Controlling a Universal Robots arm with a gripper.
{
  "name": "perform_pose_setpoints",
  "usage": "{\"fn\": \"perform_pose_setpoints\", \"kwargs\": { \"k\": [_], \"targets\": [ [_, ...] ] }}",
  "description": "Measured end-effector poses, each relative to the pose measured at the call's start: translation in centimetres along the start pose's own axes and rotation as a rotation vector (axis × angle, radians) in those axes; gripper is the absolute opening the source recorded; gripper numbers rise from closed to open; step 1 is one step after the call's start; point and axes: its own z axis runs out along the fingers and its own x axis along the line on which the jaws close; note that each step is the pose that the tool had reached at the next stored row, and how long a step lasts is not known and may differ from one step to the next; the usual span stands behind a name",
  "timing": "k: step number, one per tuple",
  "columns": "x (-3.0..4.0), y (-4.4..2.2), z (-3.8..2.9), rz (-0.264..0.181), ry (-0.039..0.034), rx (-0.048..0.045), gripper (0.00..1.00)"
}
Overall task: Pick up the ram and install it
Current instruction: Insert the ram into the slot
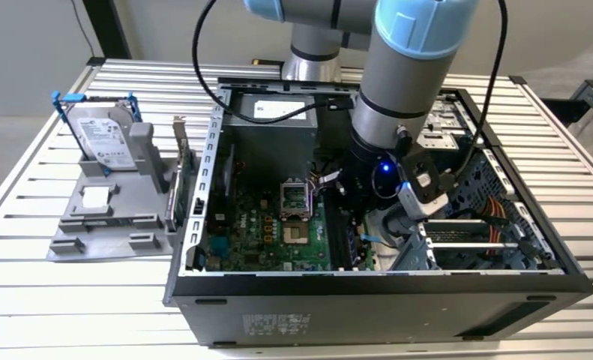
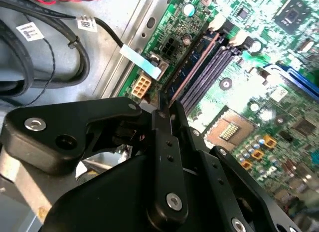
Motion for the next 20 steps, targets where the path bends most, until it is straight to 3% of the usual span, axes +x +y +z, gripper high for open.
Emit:
{"fn": "perform_pose_setpoints", "kwargs": {
  "k": [5, 8, 9, 20],
  "targets": [
    [-0.02, -0.04, -2.16, 0.0, 0.0, 0.0001, 1.0],
    [0.03, -0.04, -2.32, 0.0, -0.0001, -0.0004, 1.0],
    [0.06, -0.04, -2.34, 0.0, -0.0001, -0.0001, 0.0],
    [0.33, -0.05, -2.52, 0.0, -0.0001, -0.0001, 0.0]
  ]
}}
